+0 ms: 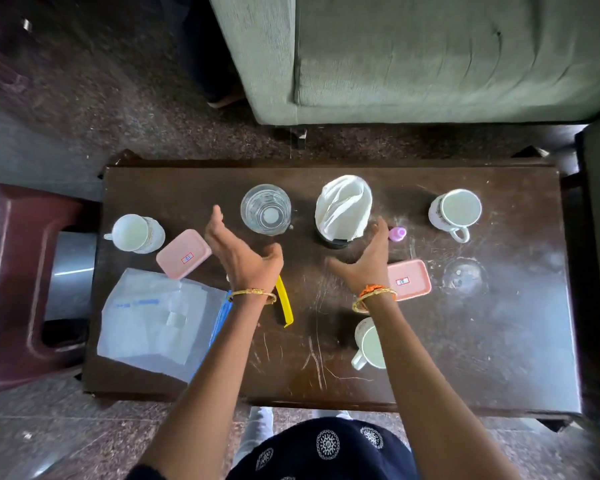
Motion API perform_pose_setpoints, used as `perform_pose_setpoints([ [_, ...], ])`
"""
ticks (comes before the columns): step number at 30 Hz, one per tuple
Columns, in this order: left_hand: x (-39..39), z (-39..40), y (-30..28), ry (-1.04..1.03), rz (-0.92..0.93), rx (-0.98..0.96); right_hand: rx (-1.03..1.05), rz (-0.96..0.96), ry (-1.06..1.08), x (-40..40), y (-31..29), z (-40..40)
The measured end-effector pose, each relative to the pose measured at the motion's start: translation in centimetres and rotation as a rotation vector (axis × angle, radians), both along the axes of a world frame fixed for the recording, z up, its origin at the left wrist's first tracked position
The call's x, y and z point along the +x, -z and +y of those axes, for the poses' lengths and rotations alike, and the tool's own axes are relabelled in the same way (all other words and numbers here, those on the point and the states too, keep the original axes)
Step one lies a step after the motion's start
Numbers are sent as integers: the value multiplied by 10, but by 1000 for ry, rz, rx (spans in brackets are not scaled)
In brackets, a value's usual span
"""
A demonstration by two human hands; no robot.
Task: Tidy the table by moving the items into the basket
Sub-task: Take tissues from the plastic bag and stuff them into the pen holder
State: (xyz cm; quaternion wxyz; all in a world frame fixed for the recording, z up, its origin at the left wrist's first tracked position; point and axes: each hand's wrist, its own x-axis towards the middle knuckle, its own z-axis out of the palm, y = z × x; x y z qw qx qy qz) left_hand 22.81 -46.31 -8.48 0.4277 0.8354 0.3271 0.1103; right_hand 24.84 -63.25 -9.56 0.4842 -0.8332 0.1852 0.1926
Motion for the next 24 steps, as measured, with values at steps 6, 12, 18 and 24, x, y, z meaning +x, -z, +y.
perform_pose_setpoints([
  [6, 18, 20, 44, 132, 148, -337, 51, -217, 75, 16, 34, 17],
  [12, 30, 17, 54, 45, 38, -263, 87, -309, 159, 30, 38, 19],
  [18, 27, -2, 56, 15, -25, -312, 85, -335, 194, 38, 42, 14],
  [24, 32, -22, 59, 60, -22, -293, 83, -349, 225, 41, 47, 8],
])
